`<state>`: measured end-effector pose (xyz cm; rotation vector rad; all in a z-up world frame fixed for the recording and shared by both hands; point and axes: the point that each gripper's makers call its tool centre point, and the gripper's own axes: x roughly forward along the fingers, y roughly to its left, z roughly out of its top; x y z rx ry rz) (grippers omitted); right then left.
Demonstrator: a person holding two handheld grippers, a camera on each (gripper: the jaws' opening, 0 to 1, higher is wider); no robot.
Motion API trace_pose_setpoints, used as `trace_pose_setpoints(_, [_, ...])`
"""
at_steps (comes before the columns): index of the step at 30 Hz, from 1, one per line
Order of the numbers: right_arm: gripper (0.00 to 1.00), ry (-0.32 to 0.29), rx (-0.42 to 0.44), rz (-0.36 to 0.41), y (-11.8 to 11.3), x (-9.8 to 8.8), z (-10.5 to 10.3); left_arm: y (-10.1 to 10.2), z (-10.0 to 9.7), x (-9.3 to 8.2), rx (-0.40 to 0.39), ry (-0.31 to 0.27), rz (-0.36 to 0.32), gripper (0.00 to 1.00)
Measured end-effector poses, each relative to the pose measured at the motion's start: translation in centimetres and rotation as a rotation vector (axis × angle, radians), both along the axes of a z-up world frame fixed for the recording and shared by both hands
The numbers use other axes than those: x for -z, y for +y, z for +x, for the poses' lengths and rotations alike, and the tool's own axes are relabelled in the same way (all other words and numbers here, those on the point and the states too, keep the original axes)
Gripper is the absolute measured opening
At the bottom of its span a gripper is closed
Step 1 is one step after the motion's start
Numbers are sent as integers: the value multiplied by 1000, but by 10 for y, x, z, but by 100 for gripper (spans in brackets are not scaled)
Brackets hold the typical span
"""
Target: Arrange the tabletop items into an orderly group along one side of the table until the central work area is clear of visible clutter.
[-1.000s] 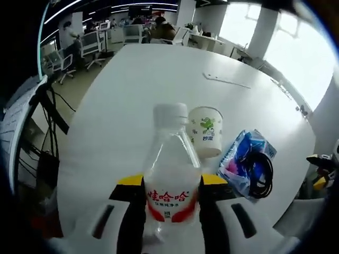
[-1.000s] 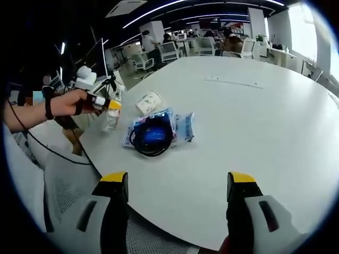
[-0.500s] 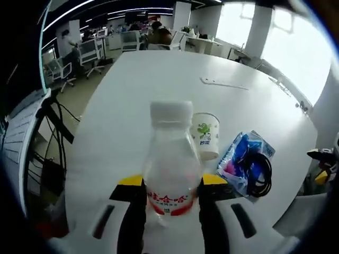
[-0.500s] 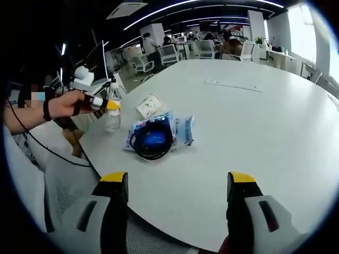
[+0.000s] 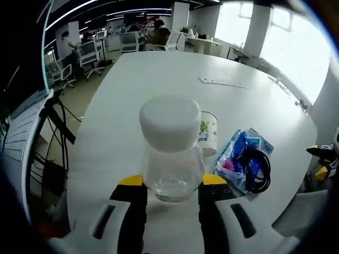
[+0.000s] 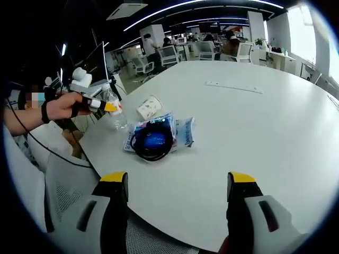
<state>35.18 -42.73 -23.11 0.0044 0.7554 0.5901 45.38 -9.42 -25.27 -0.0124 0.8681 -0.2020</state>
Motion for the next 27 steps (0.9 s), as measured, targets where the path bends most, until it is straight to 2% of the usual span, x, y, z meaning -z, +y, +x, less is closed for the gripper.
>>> trace_pose_setpoints(12, [76, 1, -6, 4, 2, 0, -1, -1, -14, 2, 10, -8, 24, 36])
trace_pose_setpoints(27, [76, -2, -2, 1, 1, -2, -2, -1, -10, 4, 14, -24, 36, 37])
